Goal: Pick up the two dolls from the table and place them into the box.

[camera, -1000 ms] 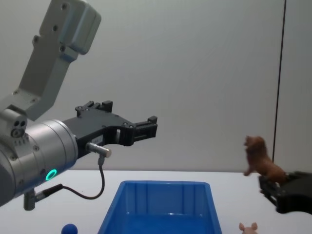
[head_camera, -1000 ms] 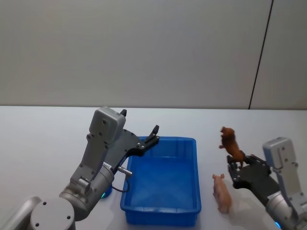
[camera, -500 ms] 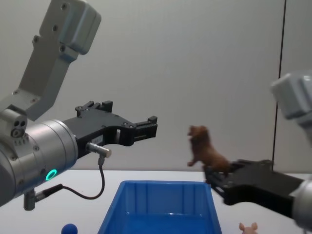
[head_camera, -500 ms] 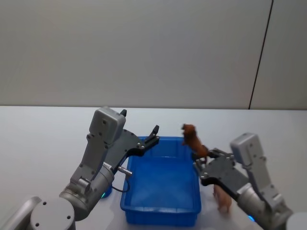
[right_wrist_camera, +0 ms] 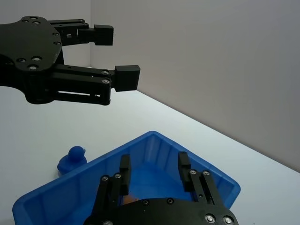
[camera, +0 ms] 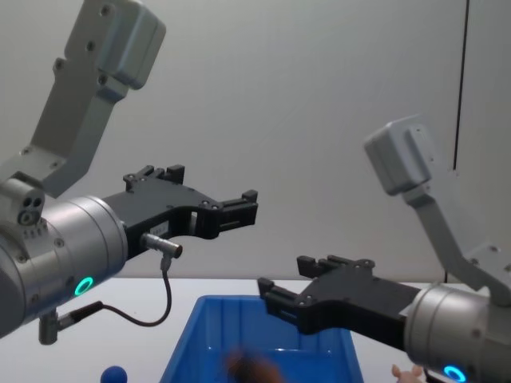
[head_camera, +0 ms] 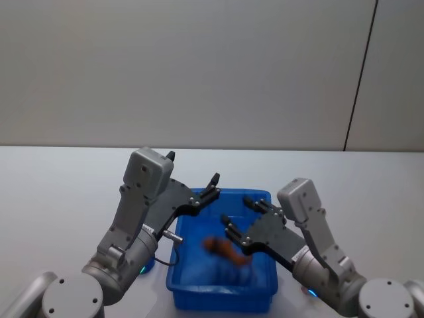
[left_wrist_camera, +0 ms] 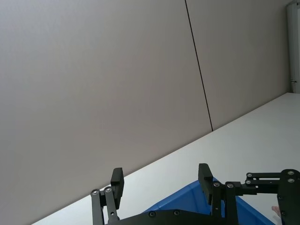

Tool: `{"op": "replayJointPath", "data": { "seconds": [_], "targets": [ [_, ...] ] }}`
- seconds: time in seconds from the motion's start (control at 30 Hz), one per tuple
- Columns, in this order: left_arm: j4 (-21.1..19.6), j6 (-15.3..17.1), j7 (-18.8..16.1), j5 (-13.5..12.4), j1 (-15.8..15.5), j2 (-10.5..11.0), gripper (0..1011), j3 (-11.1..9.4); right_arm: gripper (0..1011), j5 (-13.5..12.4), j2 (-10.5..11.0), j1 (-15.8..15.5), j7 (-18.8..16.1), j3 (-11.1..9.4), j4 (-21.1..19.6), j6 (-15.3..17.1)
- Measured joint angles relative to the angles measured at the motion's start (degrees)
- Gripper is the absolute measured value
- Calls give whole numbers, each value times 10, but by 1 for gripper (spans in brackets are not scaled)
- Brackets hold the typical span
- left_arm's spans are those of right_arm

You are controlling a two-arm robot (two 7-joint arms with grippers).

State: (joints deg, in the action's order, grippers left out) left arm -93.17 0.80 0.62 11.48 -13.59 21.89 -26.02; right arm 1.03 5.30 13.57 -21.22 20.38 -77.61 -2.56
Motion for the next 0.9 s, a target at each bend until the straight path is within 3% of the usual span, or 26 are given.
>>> {"op": "replayJointPath", "data": {
  "seconds": [0.47, 0.9],
  "targets": [
    [0, 0, 0, 0, 0, 0, 1001, 0, 968, 3, -8, 9, 31, 2, 16, 7],
    [0, 0, 0, 0, 0, 0, 1001, 0, 1001, -10, 10, -23, 101, -10, -22, 34]
  ]
}}
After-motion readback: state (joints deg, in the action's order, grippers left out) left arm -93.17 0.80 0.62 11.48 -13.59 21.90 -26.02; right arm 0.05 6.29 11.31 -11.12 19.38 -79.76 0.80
